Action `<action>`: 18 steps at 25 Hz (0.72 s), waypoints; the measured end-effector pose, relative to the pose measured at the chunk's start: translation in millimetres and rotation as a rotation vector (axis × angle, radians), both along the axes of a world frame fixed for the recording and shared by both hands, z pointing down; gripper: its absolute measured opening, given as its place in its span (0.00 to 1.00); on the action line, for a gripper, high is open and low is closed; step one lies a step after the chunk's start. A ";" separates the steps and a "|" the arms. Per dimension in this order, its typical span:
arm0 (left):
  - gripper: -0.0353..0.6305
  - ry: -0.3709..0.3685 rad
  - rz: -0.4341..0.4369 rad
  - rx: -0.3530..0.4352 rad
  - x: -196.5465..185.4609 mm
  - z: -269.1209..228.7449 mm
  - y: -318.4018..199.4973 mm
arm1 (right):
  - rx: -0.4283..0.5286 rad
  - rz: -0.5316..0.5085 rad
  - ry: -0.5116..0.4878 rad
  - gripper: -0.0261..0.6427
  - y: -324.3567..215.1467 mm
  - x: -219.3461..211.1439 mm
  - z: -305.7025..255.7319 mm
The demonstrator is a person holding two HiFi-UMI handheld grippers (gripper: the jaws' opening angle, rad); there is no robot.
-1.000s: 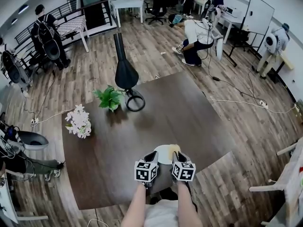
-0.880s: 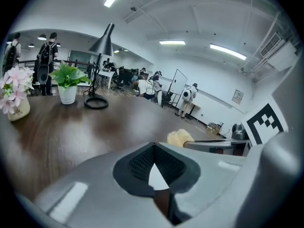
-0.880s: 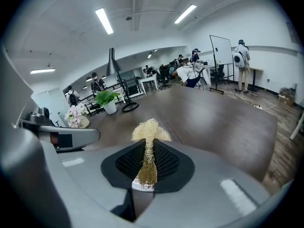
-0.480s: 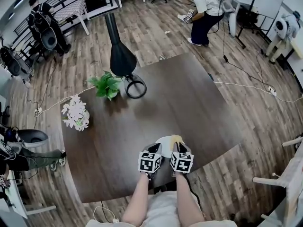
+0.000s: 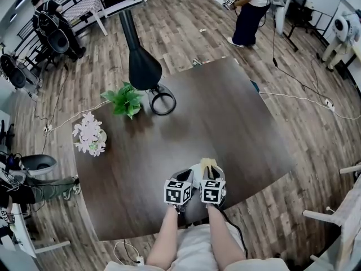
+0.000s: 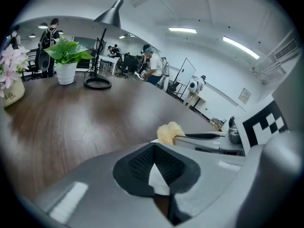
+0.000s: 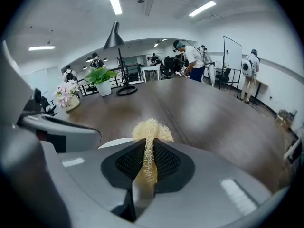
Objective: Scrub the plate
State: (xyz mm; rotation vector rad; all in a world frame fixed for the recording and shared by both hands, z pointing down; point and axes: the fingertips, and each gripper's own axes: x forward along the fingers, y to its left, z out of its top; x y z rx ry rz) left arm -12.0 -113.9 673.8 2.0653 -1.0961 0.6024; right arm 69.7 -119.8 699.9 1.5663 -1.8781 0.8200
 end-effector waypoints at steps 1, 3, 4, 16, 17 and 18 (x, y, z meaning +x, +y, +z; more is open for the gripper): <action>0.05 0.002 -0.003 -0.001 -0.9 1.1 -1.4 | 0.000 -0.025 0.019 0.14 -1.4 -2.1 0.7; 0.05 0.005 -0.021 -0.009 -3.7 3.4 -2.8 | 0.000 -0.113 0.060 0.14 -4.1 -7.7 2.0; 0.05 0.007 -0.033 -0.014 -5.5 4.5 -2.8 | 0.001 -0.174 0.080 0.14 -5.1 -12.1 2.6; 0.05 0.022 -0.079 -0.092 -11.1 23.9 3.8 | 0.040 -0.692 0.071 0.14 -7.4 -69.4 0.3; 0.05 0.024 -0.077 -0.089 -10.7 22.8 3.8 | 0.039 -0.706 0.075 0.14 -8.7 -70.7 0.2; 0.05 0.024 -0.076 -0.084 -10.4 21.6 3.8 | 0.042 -0.715 0.079 0.14 -10.6 -72.2 -0.4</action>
